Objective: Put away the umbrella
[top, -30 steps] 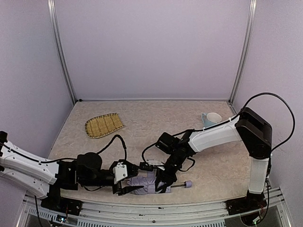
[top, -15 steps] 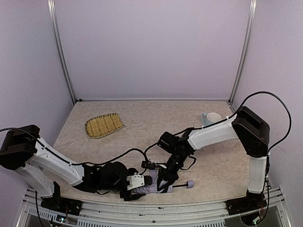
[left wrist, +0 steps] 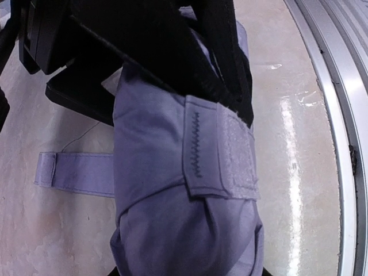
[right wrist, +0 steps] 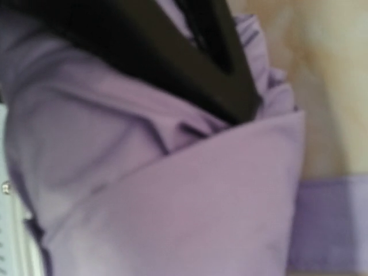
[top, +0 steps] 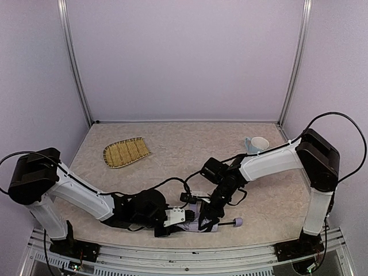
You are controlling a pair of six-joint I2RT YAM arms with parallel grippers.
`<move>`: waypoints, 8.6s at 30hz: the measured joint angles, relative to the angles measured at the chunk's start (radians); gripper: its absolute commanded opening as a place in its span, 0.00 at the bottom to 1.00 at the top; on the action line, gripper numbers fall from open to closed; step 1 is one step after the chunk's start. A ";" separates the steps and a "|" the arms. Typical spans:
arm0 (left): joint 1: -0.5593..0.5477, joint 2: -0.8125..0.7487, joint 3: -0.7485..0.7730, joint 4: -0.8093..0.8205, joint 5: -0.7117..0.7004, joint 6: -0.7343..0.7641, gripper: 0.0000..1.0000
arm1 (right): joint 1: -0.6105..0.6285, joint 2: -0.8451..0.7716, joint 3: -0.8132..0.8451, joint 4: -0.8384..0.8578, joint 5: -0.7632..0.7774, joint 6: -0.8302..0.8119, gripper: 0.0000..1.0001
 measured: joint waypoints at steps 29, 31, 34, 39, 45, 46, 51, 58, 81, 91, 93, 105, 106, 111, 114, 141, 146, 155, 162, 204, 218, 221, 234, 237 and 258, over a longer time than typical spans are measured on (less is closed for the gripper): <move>0.006 0.058 0.085 -0.050 0.053 0.039 0.22 | -0.085 0.033 0.158 0.039 0.617 0.395 0.69; 0.007 0.060 0.087 -0.050 0.056 0.039 0.22 | -0.066 0.041 0.182 0.031 0.630 0.403 0.67; 0.010 0.061 0.088 -0.050 0.063 0.039 0.22 | -0.037 0.053 0.192 0.027 0.631 0.414 0.66; 0.012 0.062 0.088 -0.050 0.069 0.039 0.22 | -0.021 0.050 0.182 0.025 0.632 0.427 0.62; 0.013 0.064 0.090 -0.050 0.072 0.039 0.22 | 0.013 0.049 0.181 -0.001 0.663 0.435 0.41; 0.013 0.065 0.091 -0.049 0.073 0.039 0.22 | 0.020 0.047 0.176 0.002 0.667 0.432 0.33; 0.018 0.068 0.093 -0.049 0.085 0.039 0.22 | 0.037 0.028 0.140 0.024 0.648 0.444 0.00; 0.021 0.069 0.093 -0.049 0.093 0.039 0.21 | 0.021 0.007 0.102 0.063 0.579 0.449 0.00; 0.027 0.083 0.110 -0.055 0.117 0.039 0.20 | -0.048 -0.160 0.019 0.100 0.583 0.507 0.71; 0.035 0.088 0.114 -0.056 0.138 0.039 0.20 | 0.057 -0.046 0.055 0.040 0.728 0.584 0.74; 0.037 0.089 0.115 -0.056 0.143 0.039 0.20 | 0.074 -0.018 0.085 0.035 0.748 0.591 0.73; 0.044 0.092 0.115 -0.056 0.160 0.039 0.20 | 0.098 0.018 0.119 0.048 0.779 0.595 0.00; 0.045 0.092 0.115 -0.056 0.161 0.039 0.20 | 0.098 0.018 0.119 0.050 0.774 0.597 0.00; 0.046 0.092 0.115 -0.056 0.164 0.039 0.17 | 0.087 0.009 0.103 0.074 0.762 0.592 0.00; 0.047 0.094 0.117 -0.057 0.166 0.037 0.14 | 0.057 -0.011 0.069 0.120 0.693 0.586 0.00; 0.118 0.169 0.205 -0.083 0.303 -0.023 0.06 | -0.123 -0.342 -0.206 0.380 0.314 0.576 0.50; 0.118 0.170 0.206 -0.083 0.307 -0.022 0.06 | -0.151 -0.292 -0.166 0.310 0.360 0.542 0.83; 0.118 0.171 0.206 -0.087 0.312 -0.002 0.06 | -0.154 -0.063 0.146 0.084 0.359 0.084 0.71; 0.118 0.172 0.212 -0.097 0.315 0.006 0.06 | -0.148 0.039 0.213 -0.106 0.342 -0.136 0.72; 0.195 0.229 0.277 -0.120 0.437 -0.029 0.00 | -0.093 -0.209 0.017 0.085 0.401 0.079 0.00; 0.332 0.311 0.339 -0.119 0.672 -0.187 0.00 | 0.014 -0.432 -0.249 0.310 0.341 0.133 0.00; 0.343 0.325 0.356 -0.135 0.709 -0.194 0.00 | 0.059 -0.425 -0.260 0.335 0.394 0.116 0.00; 0.378 0.344 0.387 -0.199 0.774 -0.255 0.00 | 0.191 -0.304 -0.182 0.304 0.705 0.074 0.02; 0.383 0.343 0.393 -0.214 0.770 -0.264 0.00 | 0.207 -0.281 -0.159 0.282 0.753 0.072 0.07; 0.355 0.342 0.446 -0.296 0.697 -0.265 0.00 | 0.295 -0.304 -0.193 0.210 0.829 0.100 0.29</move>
